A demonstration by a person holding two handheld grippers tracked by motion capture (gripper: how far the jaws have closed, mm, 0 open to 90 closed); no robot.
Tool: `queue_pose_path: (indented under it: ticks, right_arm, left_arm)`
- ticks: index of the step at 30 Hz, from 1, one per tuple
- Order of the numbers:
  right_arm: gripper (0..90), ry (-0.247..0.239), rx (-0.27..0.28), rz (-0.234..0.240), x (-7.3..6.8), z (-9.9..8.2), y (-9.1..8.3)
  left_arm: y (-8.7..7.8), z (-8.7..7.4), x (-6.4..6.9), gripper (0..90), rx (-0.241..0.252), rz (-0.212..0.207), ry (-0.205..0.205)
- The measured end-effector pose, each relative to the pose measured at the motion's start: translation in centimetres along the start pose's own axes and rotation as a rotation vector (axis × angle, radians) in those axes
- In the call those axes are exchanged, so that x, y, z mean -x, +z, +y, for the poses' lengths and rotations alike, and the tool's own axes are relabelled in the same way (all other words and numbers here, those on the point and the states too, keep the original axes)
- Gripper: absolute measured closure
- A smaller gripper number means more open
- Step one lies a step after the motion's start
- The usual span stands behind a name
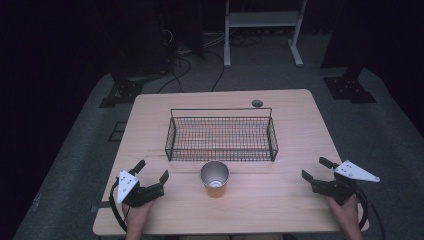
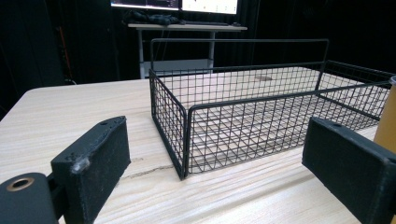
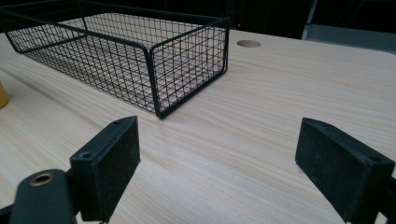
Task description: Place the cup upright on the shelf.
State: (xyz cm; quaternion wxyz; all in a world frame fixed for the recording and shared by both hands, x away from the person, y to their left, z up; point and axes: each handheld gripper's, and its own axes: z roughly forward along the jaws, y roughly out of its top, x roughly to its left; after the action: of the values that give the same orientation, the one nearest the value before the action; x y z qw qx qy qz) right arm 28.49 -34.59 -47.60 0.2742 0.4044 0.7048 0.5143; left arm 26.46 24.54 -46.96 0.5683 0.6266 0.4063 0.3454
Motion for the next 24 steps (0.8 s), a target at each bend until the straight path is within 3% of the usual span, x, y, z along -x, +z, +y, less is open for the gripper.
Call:
queue_pose_path:
  ticks: [11, 19, 24]
  right_arm:
    - [12.8, -0.008, -0.012, -0.008, -0.2, 0.0, 0.1]
    - [12.9, -0.002, -0.010, -0.006, -0.1, 0.0, 0.1]
    - [12.8, -0.004, -0.010, -0.006, -0.1, 0.0, 0.1]
  left_arm:
    - [-0.2, 0.2, 0.9, 6.6, 0.011, -0.060, 0.044]
    - [0.0, 0.2, 1.1, 3.3, 0.009, -0.062, 0.048]
    - [-0.1, 0.2, 1.3, 2.4, 0.016, -0.088, 0.041]
